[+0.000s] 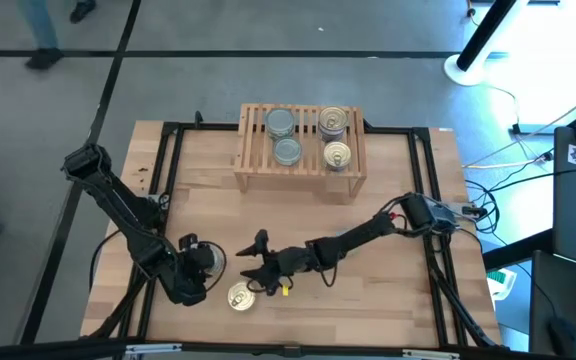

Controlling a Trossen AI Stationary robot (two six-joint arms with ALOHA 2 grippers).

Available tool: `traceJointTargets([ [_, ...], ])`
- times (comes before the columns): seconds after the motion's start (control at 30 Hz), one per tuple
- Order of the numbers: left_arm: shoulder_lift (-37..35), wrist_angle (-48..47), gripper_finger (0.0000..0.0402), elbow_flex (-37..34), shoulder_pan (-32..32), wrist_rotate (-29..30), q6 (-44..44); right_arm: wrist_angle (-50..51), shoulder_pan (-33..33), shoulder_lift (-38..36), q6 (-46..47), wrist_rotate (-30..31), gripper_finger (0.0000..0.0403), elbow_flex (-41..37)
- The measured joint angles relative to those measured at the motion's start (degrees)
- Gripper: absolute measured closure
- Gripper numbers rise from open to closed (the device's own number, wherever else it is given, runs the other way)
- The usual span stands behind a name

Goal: Stack canned seafood by type on shelf
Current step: Stack the green white tuna can on top of the green white tuna can on the shelf

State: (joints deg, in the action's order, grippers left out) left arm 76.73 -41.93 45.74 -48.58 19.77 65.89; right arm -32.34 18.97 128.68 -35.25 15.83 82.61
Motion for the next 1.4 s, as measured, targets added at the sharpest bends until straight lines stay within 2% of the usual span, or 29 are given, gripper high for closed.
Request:
traceJointTargets([
  [0.57, 4.31, 1.57, 0.027, 0.35, -0.04, 1.07, -0.37, 1.19, -0.27, -0.02, 0.35, -0.45, 0.0116, 0.0],
  [0.87, 4.44, 1.55, 0.027, 0.19, 0.72, 2.23, -3.94, 1.11, -0.27, -0.02, 0.42, -0.45, 0.0116, 0.0],
  [1.4, 4.55, 5.33, 0.027, -0.02, 9.89, 2.19, -19.25, 0.72, -0.27, -0.04, 0.42, -0.45, 0.0116, 0.0],
])
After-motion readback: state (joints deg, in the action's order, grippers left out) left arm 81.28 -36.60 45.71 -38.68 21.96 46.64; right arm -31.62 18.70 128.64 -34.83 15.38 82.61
